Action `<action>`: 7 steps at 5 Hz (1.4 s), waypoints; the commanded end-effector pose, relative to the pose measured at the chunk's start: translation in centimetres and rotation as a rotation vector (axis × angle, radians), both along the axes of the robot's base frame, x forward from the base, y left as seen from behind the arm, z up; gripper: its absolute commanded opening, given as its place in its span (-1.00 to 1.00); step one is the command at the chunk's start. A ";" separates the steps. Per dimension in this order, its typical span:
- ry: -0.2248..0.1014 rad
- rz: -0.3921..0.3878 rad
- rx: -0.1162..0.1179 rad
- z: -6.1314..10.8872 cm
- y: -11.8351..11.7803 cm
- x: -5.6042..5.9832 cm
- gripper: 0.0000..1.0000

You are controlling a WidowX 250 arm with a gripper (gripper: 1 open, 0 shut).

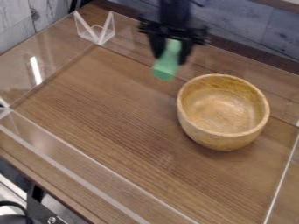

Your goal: Move green stick from inside the wooden bowl to the table next to it

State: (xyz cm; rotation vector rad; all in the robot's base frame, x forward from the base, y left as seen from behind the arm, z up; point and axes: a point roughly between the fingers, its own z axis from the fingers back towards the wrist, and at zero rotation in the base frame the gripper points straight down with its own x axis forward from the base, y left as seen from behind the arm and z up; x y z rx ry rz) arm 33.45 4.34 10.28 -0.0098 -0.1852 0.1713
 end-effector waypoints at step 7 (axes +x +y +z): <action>-0.117 -0.087 -0.006 0.8 -8.6 2.0 -1.00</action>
